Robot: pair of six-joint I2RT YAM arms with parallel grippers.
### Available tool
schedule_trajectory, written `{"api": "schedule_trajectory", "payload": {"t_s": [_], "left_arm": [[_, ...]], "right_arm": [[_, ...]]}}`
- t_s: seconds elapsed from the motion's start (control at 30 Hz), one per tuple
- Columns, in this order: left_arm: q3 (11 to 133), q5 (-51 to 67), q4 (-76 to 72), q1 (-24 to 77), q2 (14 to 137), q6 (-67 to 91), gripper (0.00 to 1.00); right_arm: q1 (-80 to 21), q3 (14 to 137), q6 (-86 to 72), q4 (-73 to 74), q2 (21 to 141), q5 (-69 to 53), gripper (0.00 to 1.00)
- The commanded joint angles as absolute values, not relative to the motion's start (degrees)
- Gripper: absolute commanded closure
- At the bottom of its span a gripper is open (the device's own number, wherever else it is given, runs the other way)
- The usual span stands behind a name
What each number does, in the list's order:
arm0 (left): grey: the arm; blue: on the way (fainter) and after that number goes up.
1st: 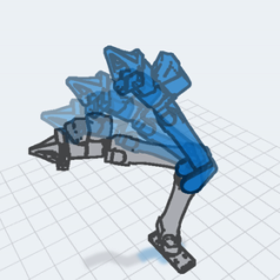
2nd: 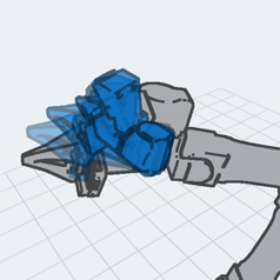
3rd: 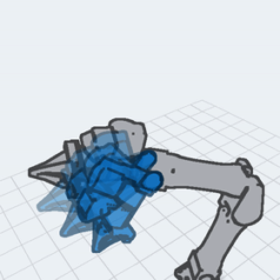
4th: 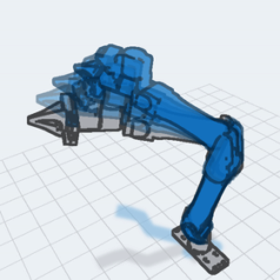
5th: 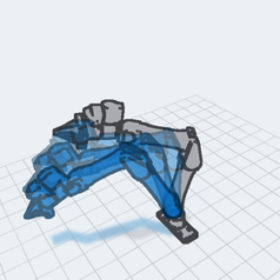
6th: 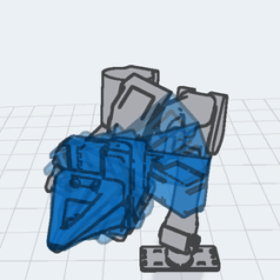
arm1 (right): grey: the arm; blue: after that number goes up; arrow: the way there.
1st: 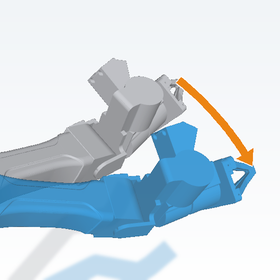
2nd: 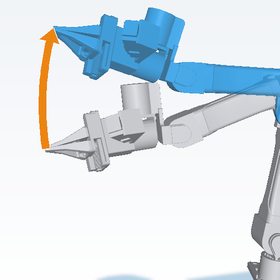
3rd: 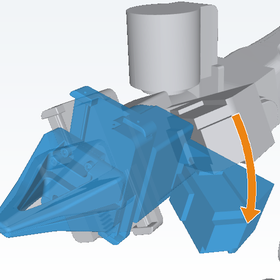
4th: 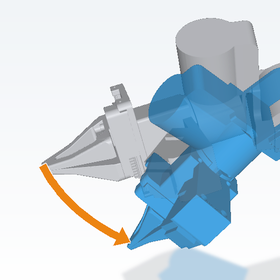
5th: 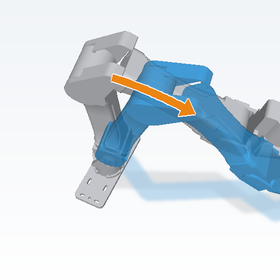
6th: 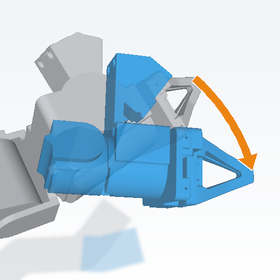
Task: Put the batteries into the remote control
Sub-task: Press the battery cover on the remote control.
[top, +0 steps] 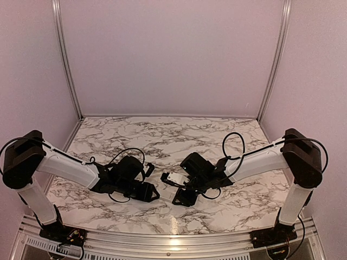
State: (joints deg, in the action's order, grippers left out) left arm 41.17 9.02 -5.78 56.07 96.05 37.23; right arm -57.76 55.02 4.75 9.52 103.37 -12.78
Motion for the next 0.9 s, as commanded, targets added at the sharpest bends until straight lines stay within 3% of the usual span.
{"api": "schedule_trajectory", "payload": {"t_s": [0.0, 0.87], "left_arm": [[40.3, 9.5, 1.6, 55.1, 95.9, 35.2, 0.55], [42.8, 11.7, -4.9, 52.7, 92.6, 33.7, 0.64]], "right_arm": [[-58.1, 55.2, 5.1, 10.7, 104.4, -11.0, 0.51], [-58.1, 60.9, 7.3, 11.3, 106.3, -11.9, 0.47]]}}
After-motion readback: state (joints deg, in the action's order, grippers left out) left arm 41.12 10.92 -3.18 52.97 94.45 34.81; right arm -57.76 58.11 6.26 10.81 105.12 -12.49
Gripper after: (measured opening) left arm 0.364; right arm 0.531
